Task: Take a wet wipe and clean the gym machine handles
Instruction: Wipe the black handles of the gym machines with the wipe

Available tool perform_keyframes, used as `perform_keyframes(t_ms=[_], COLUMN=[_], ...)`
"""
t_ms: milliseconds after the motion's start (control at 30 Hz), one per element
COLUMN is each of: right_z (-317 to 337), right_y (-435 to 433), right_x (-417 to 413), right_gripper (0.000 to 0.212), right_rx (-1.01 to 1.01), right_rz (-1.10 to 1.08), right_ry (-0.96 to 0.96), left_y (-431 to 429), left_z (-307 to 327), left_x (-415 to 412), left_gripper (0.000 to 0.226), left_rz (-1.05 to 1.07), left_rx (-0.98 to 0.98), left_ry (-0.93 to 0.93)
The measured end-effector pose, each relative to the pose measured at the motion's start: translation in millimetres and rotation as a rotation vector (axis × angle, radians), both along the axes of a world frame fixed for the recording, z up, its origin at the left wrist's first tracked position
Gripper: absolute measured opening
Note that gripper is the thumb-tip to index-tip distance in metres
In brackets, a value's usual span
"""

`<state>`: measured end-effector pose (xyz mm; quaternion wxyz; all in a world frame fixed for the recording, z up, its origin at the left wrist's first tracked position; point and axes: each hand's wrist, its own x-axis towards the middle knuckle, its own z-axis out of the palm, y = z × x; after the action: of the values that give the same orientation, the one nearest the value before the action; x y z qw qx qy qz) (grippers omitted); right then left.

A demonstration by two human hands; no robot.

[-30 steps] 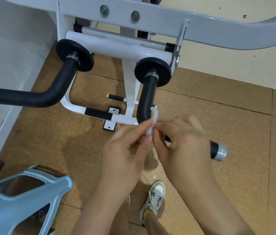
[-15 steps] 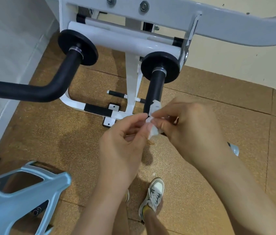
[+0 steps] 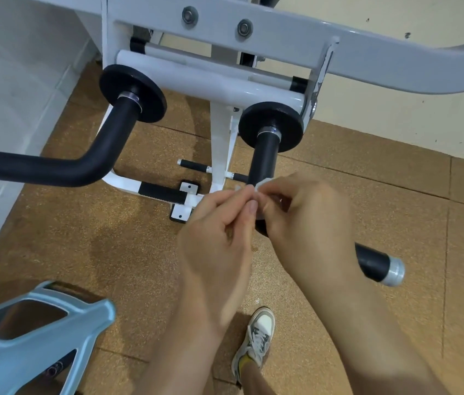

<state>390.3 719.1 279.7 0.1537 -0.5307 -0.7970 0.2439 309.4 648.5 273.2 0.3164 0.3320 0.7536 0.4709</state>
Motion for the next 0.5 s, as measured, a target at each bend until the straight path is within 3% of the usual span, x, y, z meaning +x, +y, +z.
perform_keyframes(t_ms=[167, 267, 367, 433, 500], right_z=[9, 4, -3, -2, 3], right_y=[6, 17, 24, 22, 17], right_x=[15, 14, 4, 5, 13], right_gripper=[0.017, 0.011, 0.009, 0.013, 0.022], right_rx=[-0.140, -0.208, -0.149, -0.086, -0.059], right_rz=[0.116, 0.035, -0.027, 0.030, 0.105], right_ry=[0.115, 0.118, 0.126, 0.069, -0.013], left_y=[13, 10, 15, 22, 23], left_z=[-5, -4, 1, -1, -1], left_x=[-1, 3, -2, -11, -14], left_gripper=[0.023, 0.021, 0.024, 0.023, 0.020], left_rz=[-0.044, -0.049, -0.115, -0.088, -0.055], left_rx=[-0.033, 0.006, -0.030, -0.028, -0.036], left_ry=[0.387, 0.508, 0.470, 0.318, 0.283])
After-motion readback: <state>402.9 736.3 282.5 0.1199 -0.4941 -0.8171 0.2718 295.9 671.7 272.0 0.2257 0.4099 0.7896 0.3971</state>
